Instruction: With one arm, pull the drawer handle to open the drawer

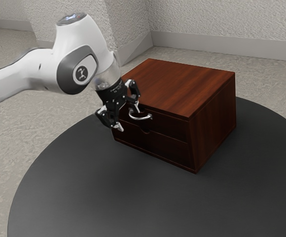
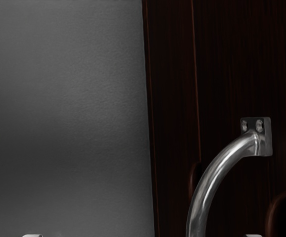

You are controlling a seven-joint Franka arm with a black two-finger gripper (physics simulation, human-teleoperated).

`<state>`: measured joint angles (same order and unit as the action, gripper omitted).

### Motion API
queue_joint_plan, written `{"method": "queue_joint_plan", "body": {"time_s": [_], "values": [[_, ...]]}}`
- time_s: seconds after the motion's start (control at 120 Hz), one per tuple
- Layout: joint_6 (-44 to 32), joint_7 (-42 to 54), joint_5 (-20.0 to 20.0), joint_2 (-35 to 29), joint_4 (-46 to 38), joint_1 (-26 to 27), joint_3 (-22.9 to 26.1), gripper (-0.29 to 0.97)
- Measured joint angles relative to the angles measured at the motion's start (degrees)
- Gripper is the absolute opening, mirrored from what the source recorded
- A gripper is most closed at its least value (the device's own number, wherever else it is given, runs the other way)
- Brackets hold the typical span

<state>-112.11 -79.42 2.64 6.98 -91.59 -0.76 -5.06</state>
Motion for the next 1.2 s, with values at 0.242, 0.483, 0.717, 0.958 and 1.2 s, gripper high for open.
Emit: {"method": "queue_joint_plan", "body": {"time_s": [0.242,0.483,0.717,0.958,1.2], "values": [[-0.58,0.00,0.87,-0.09,-0.61,-0.01,-0.05,0.34],[-0.74,0.03,1.23,-0.13,-0.78,-0.70,-0.16,0.20],[-0.79,0.00,1.35,-0.60,-1.69,-0.63,-0.22,0.11],[-1.79,-0.03,1.58,-2.80,-5.62,-0.57,-0.23,0.08],[-2.82,-0.08,1.61,-7.09,-10.88,-1.04,-0.16,0.07]]}}
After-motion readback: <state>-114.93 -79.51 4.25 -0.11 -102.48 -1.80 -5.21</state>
